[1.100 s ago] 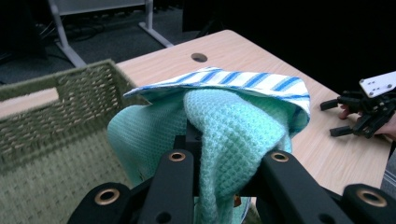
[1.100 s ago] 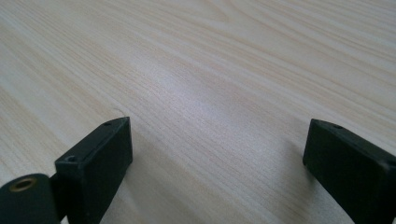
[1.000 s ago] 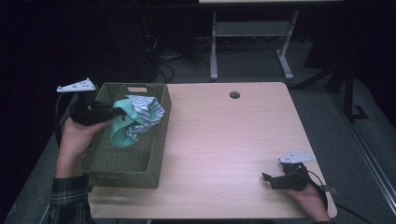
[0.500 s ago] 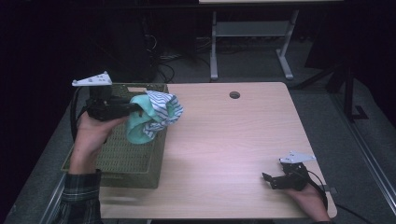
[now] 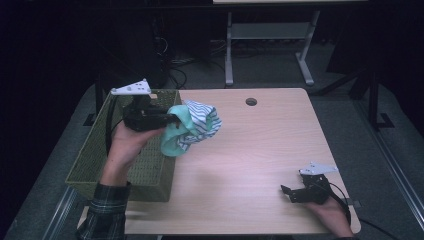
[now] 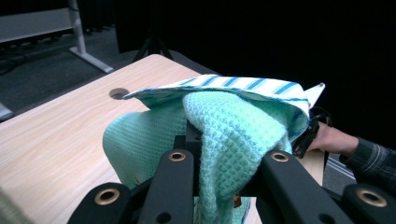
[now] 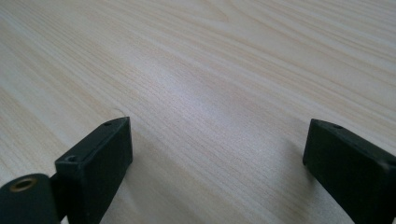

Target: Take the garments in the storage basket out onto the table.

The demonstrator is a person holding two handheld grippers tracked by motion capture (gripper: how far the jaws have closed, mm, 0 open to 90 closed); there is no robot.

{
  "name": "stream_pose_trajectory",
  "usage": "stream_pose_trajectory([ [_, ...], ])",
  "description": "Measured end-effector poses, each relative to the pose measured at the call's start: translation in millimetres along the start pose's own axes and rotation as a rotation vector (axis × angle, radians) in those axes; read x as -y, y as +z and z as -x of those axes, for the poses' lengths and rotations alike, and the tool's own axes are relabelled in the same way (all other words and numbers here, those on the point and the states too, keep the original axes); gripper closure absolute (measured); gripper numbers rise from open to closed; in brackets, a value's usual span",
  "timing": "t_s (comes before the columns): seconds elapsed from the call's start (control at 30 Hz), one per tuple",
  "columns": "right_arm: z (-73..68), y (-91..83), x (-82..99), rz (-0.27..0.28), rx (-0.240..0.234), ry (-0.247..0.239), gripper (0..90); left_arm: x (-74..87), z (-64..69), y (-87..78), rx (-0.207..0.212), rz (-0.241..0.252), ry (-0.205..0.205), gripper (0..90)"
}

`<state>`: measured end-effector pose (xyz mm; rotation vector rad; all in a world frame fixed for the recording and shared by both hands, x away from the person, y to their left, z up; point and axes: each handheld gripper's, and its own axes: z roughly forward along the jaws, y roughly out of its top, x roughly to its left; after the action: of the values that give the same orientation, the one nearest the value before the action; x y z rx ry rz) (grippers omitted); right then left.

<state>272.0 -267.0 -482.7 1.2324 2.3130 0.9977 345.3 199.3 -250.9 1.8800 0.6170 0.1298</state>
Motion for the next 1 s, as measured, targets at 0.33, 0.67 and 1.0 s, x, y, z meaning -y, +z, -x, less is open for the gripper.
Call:
stream_pose_trajectory([
  [0.33, 0.0, 0.0, 0.0, 0.000, 0.000, 0.000, 7.6, 4.6, 18.1, 28.4, 0.059, 0.012, 0.019, 78.9],
  [0.67, 0.1, 0.0, 0.0, 0.000, 0.000, -0.001, 7.6, 8.5, 28.8, 46.9, 0.097, 0.013, 0.034, 78.9],
  [1.0, 0.1, 0.0, 0.0, 0.000, 0.000, -0.001, 7.6, 18.5, 40.3, 68.9, 0.144, -0.005, 0.060, 79.0],
])
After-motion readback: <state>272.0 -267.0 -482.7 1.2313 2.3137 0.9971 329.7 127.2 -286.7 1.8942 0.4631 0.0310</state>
